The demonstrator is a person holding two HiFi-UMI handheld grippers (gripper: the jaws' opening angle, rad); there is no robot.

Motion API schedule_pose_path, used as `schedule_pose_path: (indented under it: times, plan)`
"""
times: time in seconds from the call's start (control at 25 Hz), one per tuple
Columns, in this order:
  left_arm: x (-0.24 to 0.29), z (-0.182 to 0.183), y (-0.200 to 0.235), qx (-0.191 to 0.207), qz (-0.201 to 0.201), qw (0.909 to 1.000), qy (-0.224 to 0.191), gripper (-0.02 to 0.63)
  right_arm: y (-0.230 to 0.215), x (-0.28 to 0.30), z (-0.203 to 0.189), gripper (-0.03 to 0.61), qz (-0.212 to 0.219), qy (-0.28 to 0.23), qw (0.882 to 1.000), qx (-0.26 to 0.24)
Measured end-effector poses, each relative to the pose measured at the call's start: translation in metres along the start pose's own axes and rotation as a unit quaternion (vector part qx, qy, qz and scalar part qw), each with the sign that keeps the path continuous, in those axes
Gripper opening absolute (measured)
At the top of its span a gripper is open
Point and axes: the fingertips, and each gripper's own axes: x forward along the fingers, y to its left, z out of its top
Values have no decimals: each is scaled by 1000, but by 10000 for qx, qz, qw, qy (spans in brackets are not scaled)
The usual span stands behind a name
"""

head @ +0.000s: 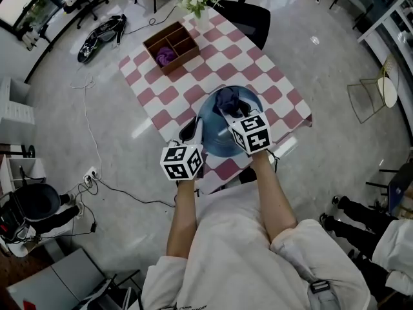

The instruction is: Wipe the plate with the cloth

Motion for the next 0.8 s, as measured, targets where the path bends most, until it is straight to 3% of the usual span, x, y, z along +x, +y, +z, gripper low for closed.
schedule_pose_path:
  times: [0.4, 0.8]
  plan:
    - [-7, 3, 17, -532, 123, 9982, -247, 34, -19, -7, -21, 184, -267, 157, 9994, 178]
    - [-12, 6, 34, -982, 259, 9938, -444, 34, -22, -11, -40, 184, -139, 324, 9987, 373]
